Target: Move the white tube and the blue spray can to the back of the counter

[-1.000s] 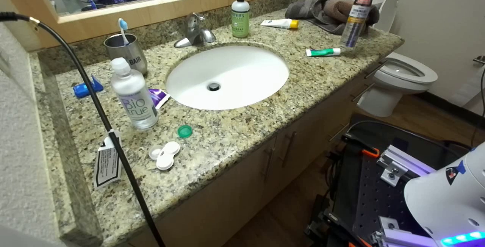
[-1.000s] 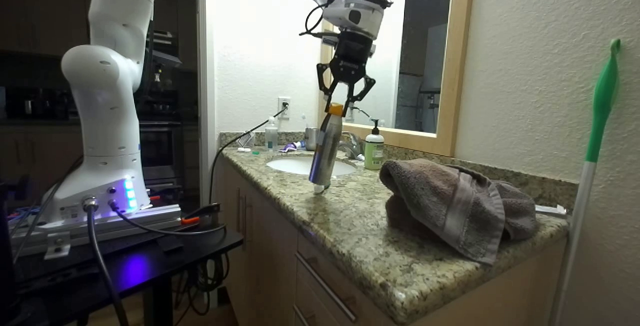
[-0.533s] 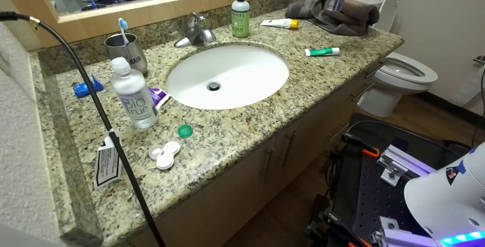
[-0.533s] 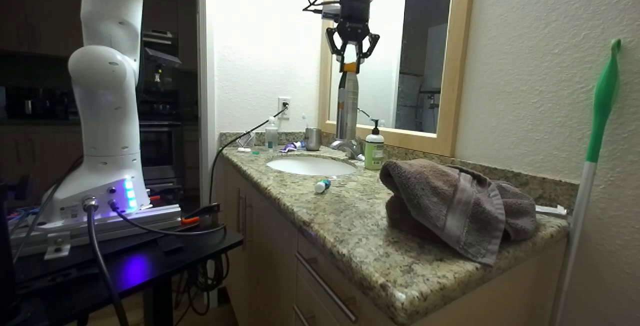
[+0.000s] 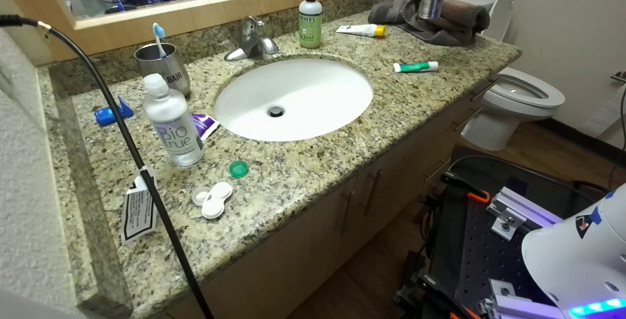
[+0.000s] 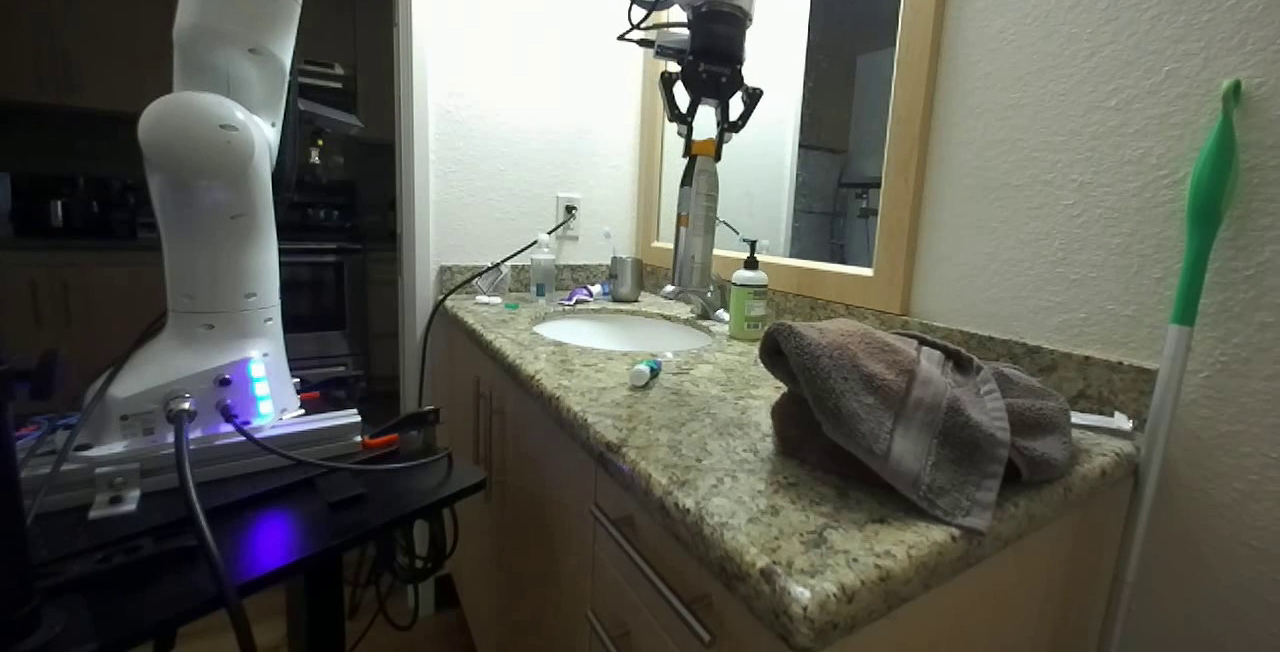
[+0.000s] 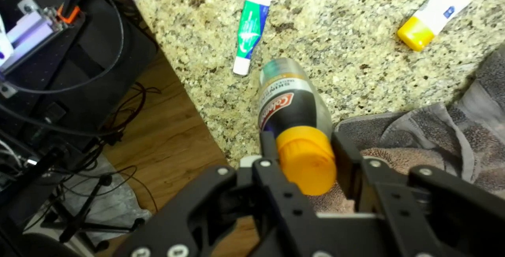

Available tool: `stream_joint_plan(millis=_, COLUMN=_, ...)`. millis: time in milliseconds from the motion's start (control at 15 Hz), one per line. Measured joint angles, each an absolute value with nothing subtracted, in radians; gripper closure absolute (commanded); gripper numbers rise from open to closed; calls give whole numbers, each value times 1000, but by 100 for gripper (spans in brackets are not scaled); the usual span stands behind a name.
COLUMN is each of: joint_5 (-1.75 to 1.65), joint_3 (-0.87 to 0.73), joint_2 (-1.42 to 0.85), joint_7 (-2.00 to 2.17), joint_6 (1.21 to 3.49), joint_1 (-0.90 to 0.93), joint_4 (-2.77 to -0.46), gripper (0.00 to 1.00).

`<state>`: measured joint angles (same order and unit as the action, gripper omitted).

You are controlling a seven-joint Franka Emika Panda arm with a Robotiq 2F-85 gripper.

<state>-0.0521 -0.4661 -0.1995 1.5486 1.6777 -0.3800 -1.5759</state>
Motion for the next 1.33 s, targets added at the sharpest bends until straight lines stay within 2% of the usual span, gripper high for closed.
stream_joint_plan(millis=333, joint_5=175, joint_3=-446, joint_2=-383, joint_7=1759, joint_6=1845, joint_1=-391, joint_4=-1443, gripper=87)
stream_joint_plan(millis=667, joint_5=215, joint_3=-421, joint_2=-587, joint_7=2008, joint_6=1914, joint_1=-406, joint_4=-1227, gripper=87)
stream_joint_plan(millis=733, joint_5=214, joint_3=-419, joint_2=-625, joint_7=2053, joint_6=1911, joint_1=-411, joint_4=-1185, gripper=62)
stream_joint_plan(millis=867, joint_5=214, joint_3=-410, joint_2=-674, joint_7=2104, joint_6=1885, joint_1=-422, joint_4=-1122, gripper=62)
stream_joint_plan(millis=933, joint_5=214, joint_3=-408, joint_2=-685, joint_7=2111, joint_6=1877, joint_1=-426, joint_4=-1104, gripper=87)
stream_joint_plan(millis=1333, joint_5=209, joint_3=-369, joint_2=-706, joint_7=2108, joint_6=1793, joint_1=-444, joint_4=-1078, gripper=87)
